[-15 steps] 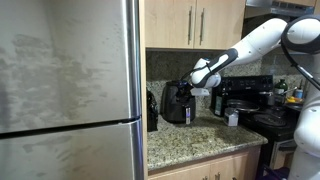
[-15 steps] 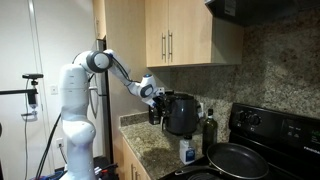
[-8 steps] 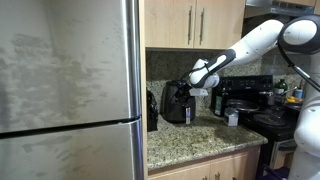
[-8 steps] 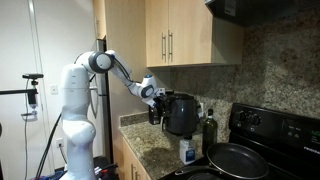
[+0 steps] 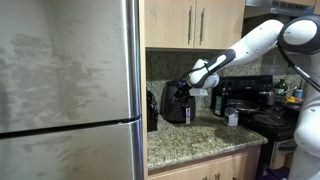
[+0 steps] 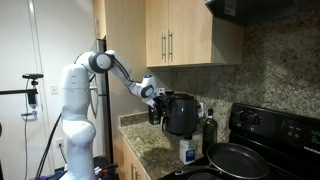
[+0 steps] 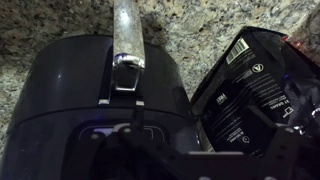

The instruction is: Turn on the air fryer

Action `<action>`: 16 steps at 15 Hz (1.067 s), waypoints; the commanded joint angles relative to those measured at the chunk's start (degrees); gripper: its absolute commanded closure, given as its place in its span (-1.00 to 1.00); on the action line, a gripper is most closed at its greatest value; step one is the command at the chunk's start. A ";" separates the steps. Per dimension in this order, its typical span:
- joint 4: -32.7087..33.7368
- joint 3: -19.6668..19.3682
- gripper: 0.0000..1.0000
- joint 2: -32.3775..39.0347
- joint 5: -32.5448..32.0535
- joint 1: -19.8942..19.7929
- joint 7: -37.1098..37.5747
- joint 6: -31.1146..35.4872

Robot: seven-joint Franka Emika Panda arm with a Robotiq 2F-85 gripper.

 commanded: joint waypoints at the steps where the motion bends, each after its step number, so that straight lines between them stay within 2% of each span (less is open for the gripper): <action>1: 0.16 0.73 -1.00 0.38 1.88 -0.25 -2.28 1.28; 3: -0.30 0.38 -1.00 0.25 0.06 -0.22 0.36 2.61; 4: 0.05 0.62 -1.00 0.02 0.66 -0.18 -0.42 0.77; 10: 0.03 0.50 -1.00 -0.11 0.20 -0.18 0.64 1.08; 13: 0.10 0.96 -1.00 0.16 2.47 -0.13 -0.54 1.59; 16: 0.05 0.76 -1.00 0.02 1.14 -0.12 0.22 1.40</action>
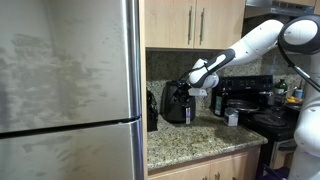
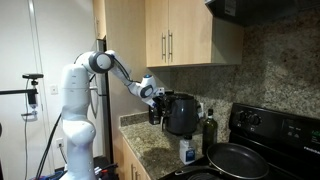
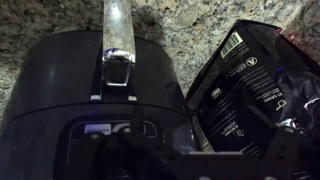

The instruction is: Turn on the air fryer

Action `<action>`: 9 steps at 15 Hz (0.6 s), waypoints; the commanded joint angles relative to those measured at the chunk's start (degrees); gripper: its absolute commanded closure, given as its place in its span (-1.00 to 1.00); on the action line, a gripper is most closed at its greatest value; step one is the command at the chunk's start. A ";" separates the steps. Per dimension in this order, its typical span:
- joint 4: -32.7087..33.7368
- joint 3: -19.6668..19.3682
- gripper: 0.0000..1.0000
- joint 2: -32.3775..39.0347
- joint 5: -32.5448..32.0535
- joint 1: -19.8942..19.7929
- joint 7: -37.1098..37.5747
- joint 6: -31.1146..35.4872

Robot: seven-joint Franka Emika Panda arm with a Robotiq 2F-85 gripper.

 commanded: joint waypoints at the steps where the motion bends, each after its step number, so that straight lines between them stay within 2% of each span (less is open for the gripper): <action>1: 0.07 0.21 -1.00 0.02 -0.25 -0.14 0.31 -0.06; 3: 0.07 0.21 -1.00 0.02 -0.24 -0.14 0.31 -0.06; 5: -0.14 -0.37 -1.00 -0.51 -2.85 -0.28 2.01 -1.89; 9: 0.12 0.00 -1.00 -0.04 -1.70 -0.17 1.20 -1.14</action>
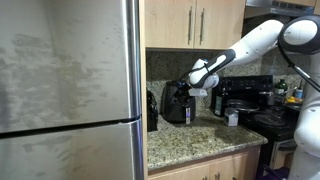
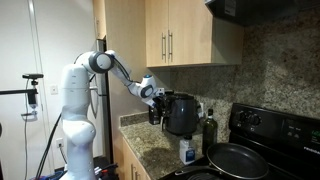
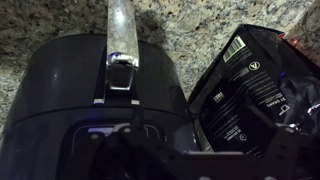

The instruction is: Turn on the air fryer

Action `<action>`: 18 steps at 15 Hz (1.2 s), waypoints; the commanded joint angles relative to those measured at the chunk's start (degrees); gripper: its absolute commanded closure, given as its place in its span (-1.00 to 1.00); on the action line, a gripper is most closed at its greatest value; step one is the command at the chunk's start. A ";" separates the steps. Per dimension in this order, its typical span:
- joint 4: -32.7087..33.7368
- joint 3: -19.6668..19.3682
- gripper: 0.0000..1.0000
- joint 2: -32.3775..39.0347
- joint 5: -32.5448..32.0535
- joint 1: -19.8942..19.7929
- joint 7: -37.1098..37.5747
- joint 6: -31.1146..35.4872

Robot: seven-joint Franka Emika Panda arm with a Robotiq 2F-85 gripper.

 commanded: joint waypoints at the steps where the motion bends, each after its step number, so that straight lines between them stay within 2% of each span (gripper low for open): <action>1: 0.12 0.18 -1.00 -0.03 -0.22 -0.15 0.25 -0.23; 11: -0.23 -0.24 -1.00 -0.19 -2.08 -0.22 2.19 0.25; 16: 0.10 0.10 -1.00 -0.04 -0.96 -0.17 1.58 0.10; 18: 0.10 -1.33 -1.00 -2.04 -7.03 -0.10 8.54 -10.26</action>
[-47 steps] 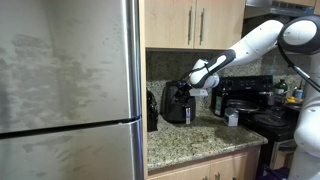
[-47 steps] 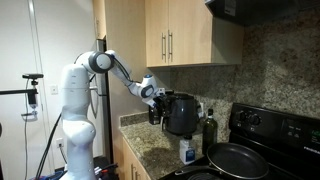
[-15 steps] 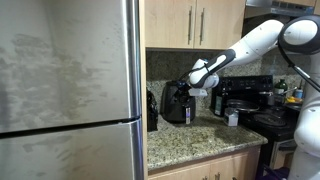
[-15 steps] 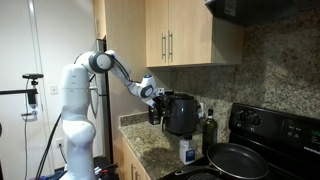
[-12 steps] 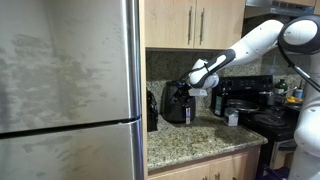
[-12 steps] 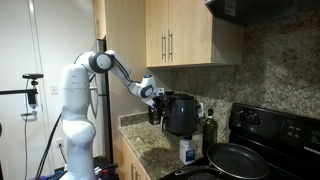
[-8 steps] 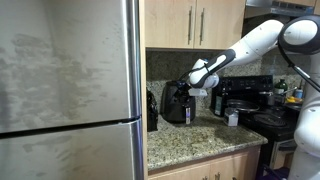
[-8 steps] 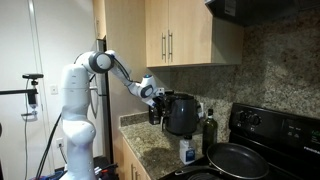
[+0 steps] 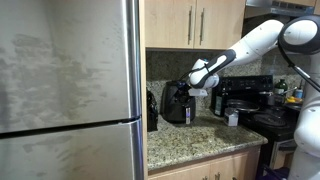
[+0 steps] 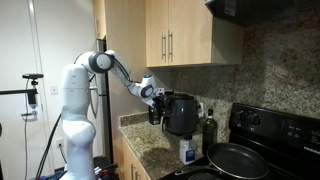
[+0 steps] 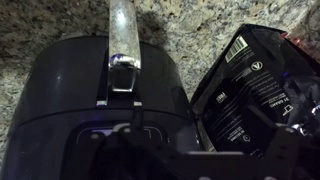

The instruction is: Turn on the air fryer

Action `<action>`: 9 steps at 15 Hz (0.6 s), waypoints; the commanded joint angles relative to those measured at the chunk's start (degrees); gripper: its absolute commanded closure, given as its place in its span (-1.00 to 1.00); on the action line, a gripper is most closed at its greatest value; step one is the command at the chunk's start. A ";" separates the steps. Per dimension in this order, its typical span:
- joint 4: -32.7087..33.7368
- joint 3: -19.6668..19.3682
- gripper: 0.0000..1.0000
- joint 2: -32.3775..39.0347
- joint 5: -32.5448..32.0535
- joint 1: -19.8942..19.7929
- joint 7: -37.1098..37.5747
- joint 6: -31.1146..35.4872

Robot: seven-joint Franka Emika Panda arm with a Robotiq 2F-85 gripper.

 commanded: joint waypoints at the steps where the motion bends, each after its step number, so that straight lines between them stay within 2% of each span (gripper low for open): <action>1: 0.59 -0.62 -1.00 -2.12 -3.89 -0.20 5.80 -13.41; 2: 1.23 -0.41 -1.00 -2.14 -3.07 -0.20 5.78 -17.49; 3: 1.30 -0.36 -1.00 -2.03 -3.02 -0.20 6.06 -17.76; 4: 0.64 -0.34 -1.00 -1.45 -3.06 -0.23 5.19 -14.24; 7: 0.86 -0.31 -1.00 -1.79 -3.07 -0.22 5.58 -16.02; 9: 0.48 -0.07 -1.00 -1.15 -0.91 -0.08 3.51 -10.30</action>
